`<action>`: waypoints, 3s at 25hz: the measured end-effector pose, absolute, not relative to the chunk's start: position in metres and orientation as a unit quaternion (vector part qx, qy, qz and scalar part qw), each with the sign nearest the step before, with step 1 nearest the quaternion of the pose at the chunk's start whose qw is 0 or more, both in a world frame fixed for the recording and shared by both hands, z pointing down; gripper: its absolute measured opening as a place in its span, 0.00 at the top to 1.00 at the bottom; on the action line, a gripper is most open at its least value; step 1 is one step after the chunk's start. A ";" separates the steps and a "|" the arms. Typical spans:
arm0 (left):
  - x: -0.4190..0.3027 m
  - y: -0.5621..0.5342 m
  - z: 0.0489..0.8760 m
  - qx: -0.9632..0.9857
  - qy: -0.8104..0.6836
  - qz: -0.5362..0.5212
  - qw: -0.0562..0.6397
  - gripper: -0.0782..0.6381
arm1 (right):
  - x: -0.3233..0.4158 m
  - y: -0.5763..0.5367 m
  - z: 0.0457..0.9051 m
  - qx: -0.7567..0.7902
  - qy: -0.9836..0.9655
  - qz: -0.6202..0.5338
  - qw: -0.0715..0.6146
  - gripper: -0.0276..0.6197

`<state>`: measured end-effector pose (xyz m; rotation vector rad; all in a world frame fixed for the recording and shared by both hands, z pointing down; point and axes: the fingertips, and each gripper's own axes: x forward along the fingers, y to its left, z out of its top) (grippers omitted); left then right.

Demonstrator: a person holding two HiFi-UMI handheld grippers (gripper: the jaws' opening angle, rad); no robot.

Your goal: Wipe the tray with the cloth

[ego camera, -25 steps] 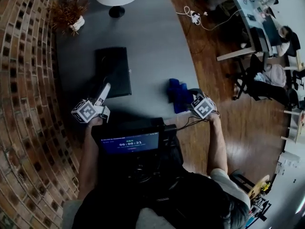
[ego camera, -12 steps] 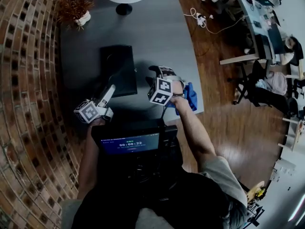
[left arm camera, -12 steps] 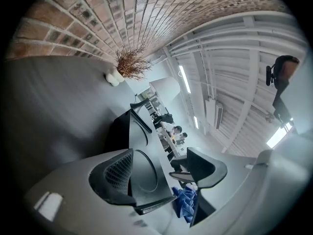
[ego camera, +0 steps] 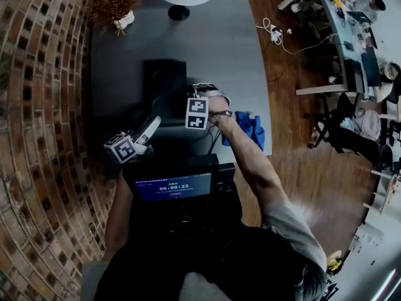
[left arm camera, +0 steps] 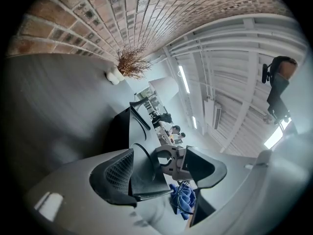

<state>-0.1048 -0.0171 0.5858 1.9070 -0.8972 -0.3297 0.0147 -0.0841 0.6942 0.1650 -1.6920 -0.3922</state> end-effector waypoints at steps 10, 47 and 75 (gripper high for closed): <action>-0.108 -0.014 0.596 0.785 -0.363 -0.131 0.485 0.42 | 0.109 -0.096 0.697 0.099 -0.688 -0.198 0.691 0.83; -0.081 -0.012 0.575 0.794 -0.320 -0.148 0.496 0.46 | 0.110 -0.124 0.689 0.183 -0.615 -0.102 0.760 0.84; -0.092 -0.007 0.586 0.784 -0.322 -0.156 0.507 0.52 | 0.217 0.045 0.669 0.256 -0.703 0.122 0.652 0.69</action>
